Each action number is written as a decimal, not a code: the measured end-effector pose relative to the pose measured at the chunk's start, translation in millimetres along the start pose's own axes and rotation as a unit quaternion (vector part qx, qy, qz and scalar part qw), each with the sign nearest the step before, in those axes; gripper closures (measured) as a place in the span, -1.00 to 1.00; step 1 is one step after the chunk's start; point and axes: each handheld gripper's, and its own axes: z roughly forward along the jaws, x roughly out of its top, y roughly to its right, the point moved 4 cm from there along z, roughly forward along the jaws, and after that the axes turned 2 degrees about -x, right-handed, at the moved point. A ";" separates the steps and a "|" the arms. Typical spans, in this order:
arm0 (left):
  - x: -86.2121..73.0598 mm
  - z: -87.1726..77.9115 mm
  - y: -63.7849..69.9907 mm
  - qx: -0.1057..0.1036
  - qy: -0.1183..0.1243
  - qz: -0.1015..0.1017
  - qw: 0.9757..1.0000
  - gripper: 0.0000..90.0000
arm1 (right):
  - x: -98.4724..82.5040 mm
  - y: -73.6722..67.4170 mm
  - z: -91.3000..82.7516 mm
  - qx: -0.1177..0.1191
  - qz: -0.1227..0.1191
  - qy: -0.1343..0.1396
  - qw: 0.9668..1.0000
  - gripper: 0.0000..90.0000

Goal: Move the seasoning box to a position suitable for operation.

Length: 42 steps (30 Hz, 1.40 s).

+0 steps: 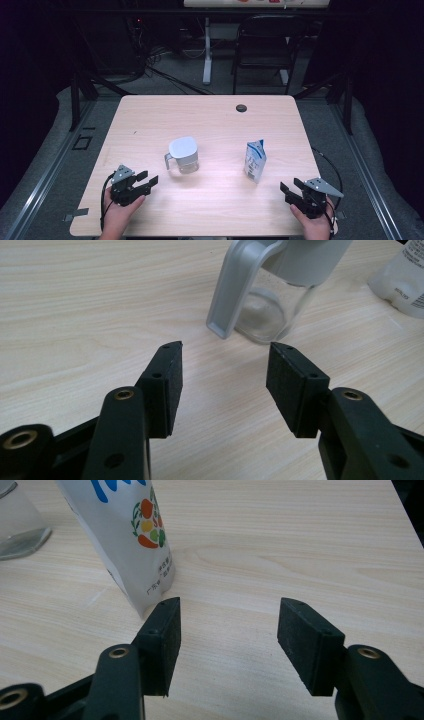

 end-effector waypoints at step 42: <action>28.0 53.3 15.7 0.053 -0.008 0.034 0.998 0.54 | 0.2 4.9 -1.9 -0.001 0.014 -0.011 1.000 0.17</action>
